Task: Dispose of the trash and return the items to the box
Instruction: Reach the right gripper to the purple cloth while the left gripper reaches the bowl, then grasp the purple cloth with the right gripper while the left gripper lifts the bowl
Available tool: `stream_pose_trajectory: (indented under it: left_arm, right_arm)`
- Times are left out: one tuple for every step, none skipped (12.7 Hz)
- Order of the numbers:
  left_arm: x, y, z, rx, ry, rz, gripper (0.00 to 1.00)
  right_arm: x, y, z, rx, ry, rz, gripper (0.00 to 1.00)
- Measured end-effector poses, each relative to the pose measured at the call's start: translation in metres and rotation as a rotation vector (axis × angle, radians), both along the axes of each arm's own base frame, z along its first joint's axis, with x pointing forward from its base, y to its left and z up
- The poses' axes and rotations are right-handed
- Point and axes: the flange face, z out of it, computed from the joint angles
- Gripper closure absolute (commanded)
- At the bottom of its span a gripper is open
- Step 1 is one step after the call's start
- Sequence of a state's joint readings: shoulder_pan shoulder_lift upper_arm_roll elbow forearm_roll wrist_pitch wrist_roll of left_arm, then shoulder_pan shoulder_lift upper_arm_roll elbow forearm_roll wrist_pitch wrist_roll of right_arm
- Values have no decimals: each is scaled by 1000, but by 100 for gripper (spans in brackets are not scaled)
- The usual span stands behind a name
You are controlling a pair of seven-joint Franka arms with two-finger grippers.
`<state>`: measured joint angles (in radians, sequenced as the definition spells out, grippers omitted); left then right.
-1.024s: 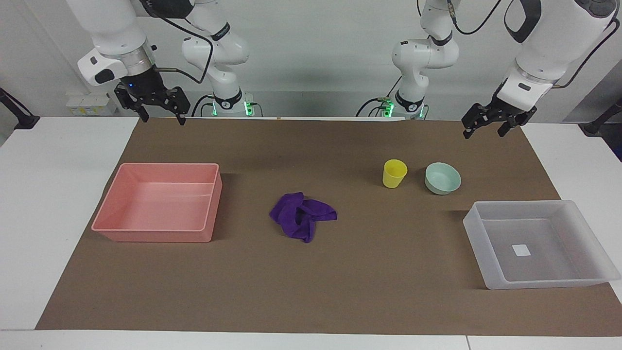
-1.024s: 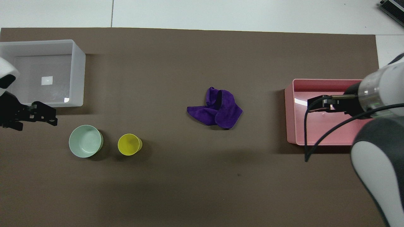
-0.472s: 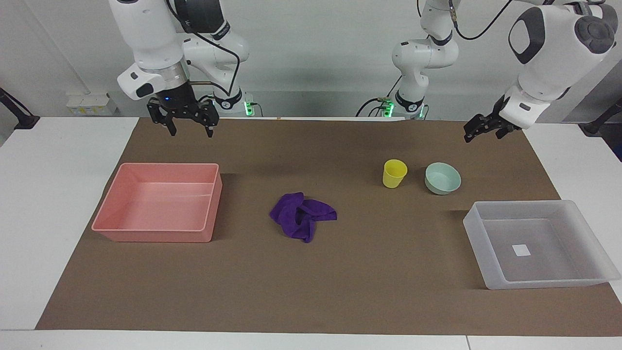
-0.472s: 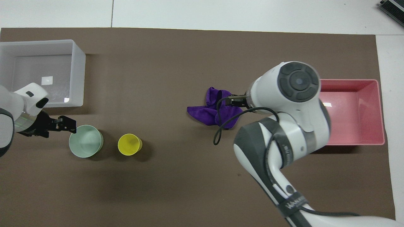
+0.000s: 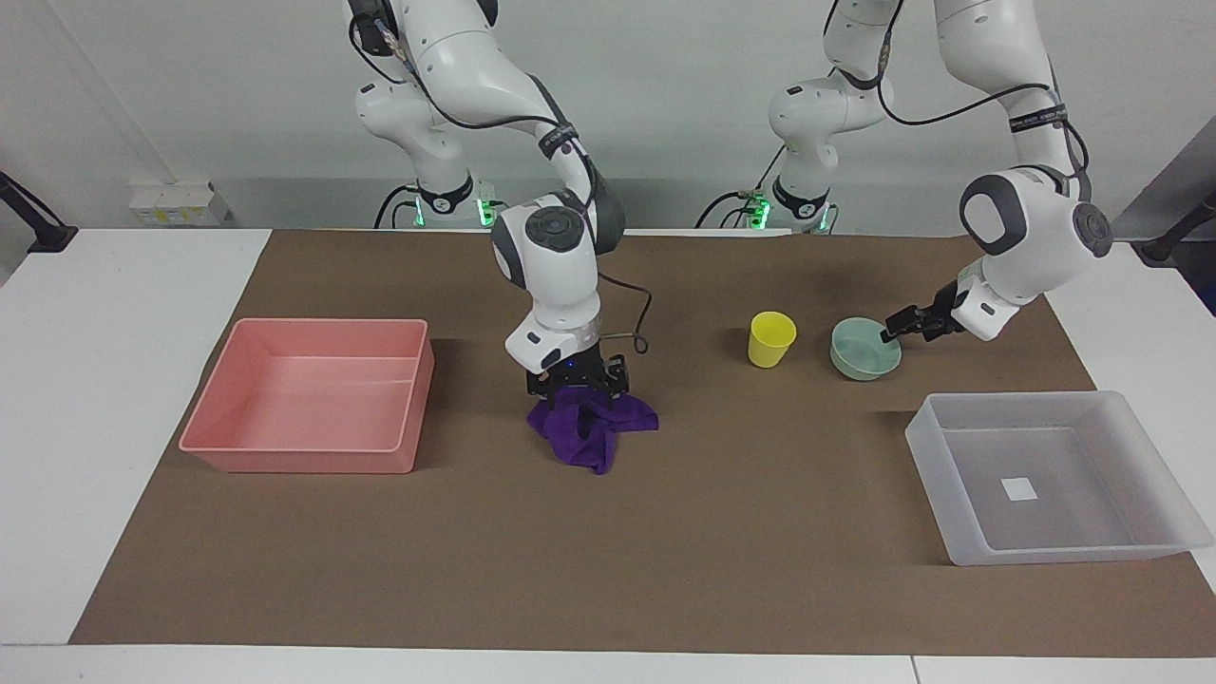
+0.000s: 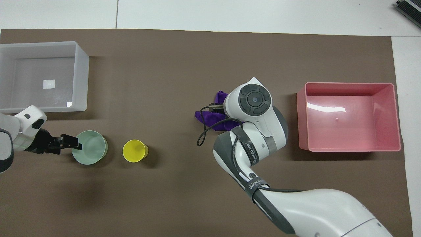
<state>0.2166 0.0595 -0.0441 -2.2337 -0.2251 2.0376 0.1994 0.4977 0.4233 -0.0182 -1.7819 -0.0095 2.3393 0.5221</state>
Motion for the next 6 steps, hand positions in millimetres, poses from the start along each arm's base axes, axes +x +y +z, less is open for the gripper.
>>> stream_pose_trajectory:
  left_arm:
    - [1, -3, -7, -15, 6, 9, 73]
    - [2, -4, -14, -32, 16, 22, 82]
    - [2, -4, -21, -40, 26, 29, 100]
    - [2, -5, -25, -44, 33, 31, 100]
    - [3, -4, -26, -45, 35, 32, 100]
    - [5, -4, -23, -48, 34, 32, 100]
  right_arm:
    - [-1, -1, -6, -4, 8, 0, 16]
    - [-2, -2, -11, -4, 6, -1, 48]
    - [-5, -3, -18, 1, -3, 0, 72]
    - [-9, -5, -26, 3, -10, 2, 92]
    - [-12, -6, -33, 6, -20, 5, 100]
    - [-14, -6, -37, 8, -28, 9, 100]
